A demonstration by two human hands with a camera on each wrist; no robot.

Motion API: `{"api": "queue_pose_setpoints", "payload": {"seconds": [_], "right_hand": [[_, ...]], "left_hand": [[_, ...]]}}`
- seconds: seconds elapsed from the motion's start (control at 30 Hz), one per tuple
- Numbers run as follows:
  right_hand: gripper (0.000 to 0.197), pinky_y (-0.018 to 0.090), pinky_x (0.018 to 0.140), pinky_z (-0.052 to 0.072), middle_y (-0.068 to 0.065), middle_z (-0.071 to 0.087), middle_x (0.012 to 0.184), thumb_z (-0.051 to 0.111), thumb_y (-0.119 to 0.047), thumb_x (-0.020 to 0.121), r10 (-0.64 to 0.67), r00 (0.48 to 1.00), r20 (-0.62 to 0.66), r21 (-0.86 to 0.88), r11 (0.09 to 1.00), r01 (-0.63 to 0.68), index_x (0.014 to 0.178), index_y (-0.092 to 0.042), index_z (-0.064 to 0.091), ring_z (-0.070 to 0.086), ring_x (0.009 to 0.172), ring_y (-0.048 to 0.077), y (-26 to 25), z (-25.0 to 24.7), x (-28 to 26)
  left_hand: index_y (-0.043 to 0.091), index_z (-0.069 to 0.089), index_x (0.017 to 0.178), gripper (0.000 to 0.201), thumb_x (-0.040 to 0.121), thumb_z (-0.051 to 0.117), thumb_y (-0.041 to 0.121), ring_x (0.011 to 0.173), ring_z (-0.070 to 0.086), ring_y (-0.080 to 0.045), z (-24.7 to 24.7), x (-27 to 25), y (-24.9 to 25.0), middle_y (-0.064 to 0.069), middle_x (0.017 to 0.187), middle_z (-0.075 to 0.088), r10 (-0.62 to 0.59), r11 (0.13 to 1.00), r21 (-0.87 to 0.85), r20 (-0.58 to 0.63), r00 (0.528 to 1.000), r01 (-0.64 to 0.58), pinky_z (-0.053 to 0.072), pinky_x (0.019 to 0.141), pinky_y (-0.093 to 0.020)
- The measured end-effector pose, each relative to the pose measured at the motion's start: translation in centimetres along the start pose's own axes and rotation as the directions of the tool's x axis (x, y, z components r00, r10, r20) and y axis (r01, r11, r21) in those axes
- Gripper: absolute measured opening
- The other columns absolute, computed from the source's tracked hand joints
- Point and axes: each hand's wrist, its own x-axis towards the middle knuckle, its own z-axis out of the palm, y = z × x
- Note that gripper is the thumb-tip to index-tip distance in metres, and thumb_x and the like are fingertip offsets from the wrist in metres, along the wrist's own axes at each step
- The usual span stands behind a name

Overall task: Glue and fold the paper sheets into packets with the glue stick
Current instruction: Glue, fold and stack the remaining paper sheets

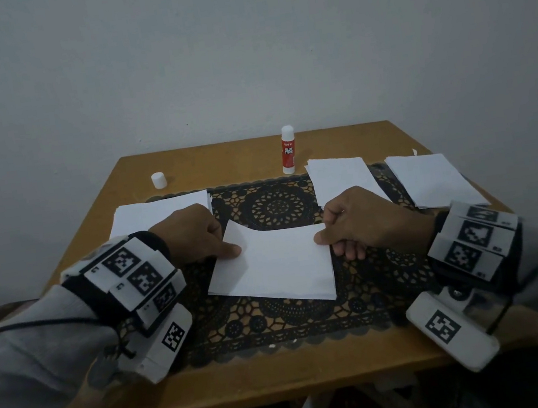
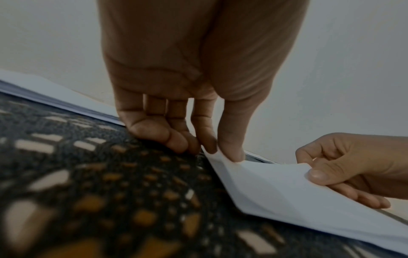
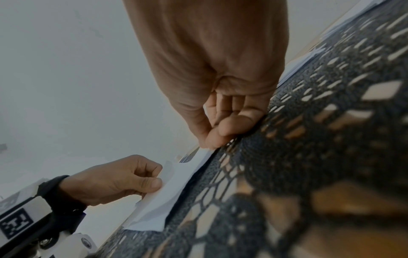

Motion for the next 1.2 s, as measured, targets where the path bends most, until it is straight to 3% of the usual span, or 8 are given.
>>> {"api": "queue_pose_setpoints", "payload": {"seconds": [0.2, 0.3, 0.37, 0.53, 0.63, 0.97, 1.1, 1.2], "right_hand": [[0.030, 0.023, 0.042, 0.046, 0.004, 0.066, 0.064, 0.076, -0.018, 0.083, 0.005, 0.999, -0.034, -0.181, 0.983, -0.011, 0.101, -0.015, 0.053, 0.056, 0.043, 0.009, -0.4, 0.7, 0.1], [0.022, 0.028, 0.063, 0.049, 0.000, 0.064, 0.087, 0.075, -0.025, 0.083, -0.102, 0.994, -0.046, -0.447, 0.892, 0.071, 0.090, -0.020, 0.055, 0.058, 0.069, 0.012, -1.1, 1.0, -0.2], [0.022, 0.027, 0.066, 0.046, -0.002, 0.063, 0.087, 0.074, -0.026, 0.084, -0.168, 0.986, 0.005, -0.537, 0.831, 0.145, 0.076, -0.021, 0.054, 0.055, 0.074, 0.012, -1.8, 1.3, -0.6], [0.031, 0.024, 0.060, 0.042, -0.004, 0.064, 0.077, 0.076, -0.039, 0.081, -0.130, 0.957, 0.258, -0.574, 0.776, 0.261, 0.069, -0.021, 0.054, 0.054, 0.068, 0.008, -2.8, 2.3, -1.8], [0.031, 0.021, 0.059, 0.040, -0.003, 0.065, 0.077, 0.076, -0.043, 0.079, -0.071, 0.938, 0.338, -0.613, 0.740, 0.277, 0.071, -0.021, 0.056, 0.054, 0.069, 0.008, -2.5, 1.3, -2.3], [0.031, 0.018, 0.055, 0.035, -0.009, 0.060, 0.073, 0.076, -0.045, 0.078, -0.105, 0.936, 0.336, -0.585, 0.756, 0.295, 0.073, -0.021, 0.057, 0.052, 0.067, 0.005, -2.9, 1.3, -2.0], [0.038, 0.025, 0.054, 0.036, 0.000, 0.065, 0.081, 0.072, -0.051, 0.080, -0.187, 0.911, 0.368, -0.618, 0.683, 0.390, 0.081, -0.015, 0.061, 0.058, 0.074, 0.015, -4.6, 3.5, -1.1], [0.048, 0.029, 0.053, 0.038, 0.003, 0.063, 0.074, 0.068, -0.056, 0.081, -0.268, 0.889, 0.372, -0.663, 0.593, 0.457, 0.081, -0.009, 0.060, 0.058, 0.068, 0.020, -6.0, 5.4, 0.0]], "left_hand": [[0.017, 0.052, 0.067, 0.033, 0.078, 0.075, 0.039, 0.066, 0.049, -0.012, 0.2, 0.1, 0.4, 0.001, 0.072, 0.057, 0.008, 0.997, 0.074, -0.032, 0.999, -0.006, 0.036, 0.056, -0.024], [0.018, 0.050, 0.088, 0.037, 0.076, 0.076, 0.040, 0.085, 0.052, -0.016, 0.3, 0.0, 0.4, 0.001, 0.094, 0.057, 0.008, 0.997, 0.074, -0.057, 0.998, -0.004, 0.038, 0.061, -0.023], [0.018, 0.042, 0.100, 0.047, 0.076, 0.076, 0.040, 0.086, 0.049, -0.016, 0.4, 0.0, 0.3, 0.005, 0.090, 0.051, 0.004, 0.998, 0.071, -0.056, 0.998, 0.000, 0.037, 0.060, -0.023], [0.020, 0.054, 0.079, 0.026, 0.080, 0.072, 0.039, 0.078, 0.051, -0.013, 0.4, 0.0, 0.2, 0.002, 0.086, 0.059, 0.050, 0.993, 0.103, -0.004, 0.999, -0.050, 0.042, 0.067, -0.026], [0.016, 0.063, 0.080, 0.022, 0.083, 0.071, 0.036, 0.074, 0.052, -0.011, 0.4, 0.1, 0.2, 0.002, 0.082, 0.061, 0.072, 0.993, 0.096, 0.017, 0.997, -0.074, 0.041, 0.063, -0.024], [0.014, 0.064, 0.087, 0.025, 0.082, 0.071, 0.038, 0.071, 0.052, -0.008, 0.3, 0.3, 0.1, 0.003, 0.082, 0.063, 0.078, 0.988, 0.127, 0.052, 0.996, -0.084, 0.038, 0.058, -0.021], [0.013, 0.066, 0.090, 0.025, 0.083, 0.070, 0.037, 0.072, 0.052, -0.009, 0.4, 0.4, 0.2, 0.002, 0.084, 0.063, 0.062, 0.989, 0.135, 0.048, 0.997, -0.068, 0.040, 0.060, -0.021], [0.012, 0.067, 0.092, 0.026, 0.083, 0.070, 0.036, 0.074, 0.054, -0.010, 0.5, 0.4, 0.3, 0.000, 0.087, 0.066, 0.060, 0.987, 0.144, 0.042, 0.997, -0.065, 0.042, 0.064, -0.023]]}}
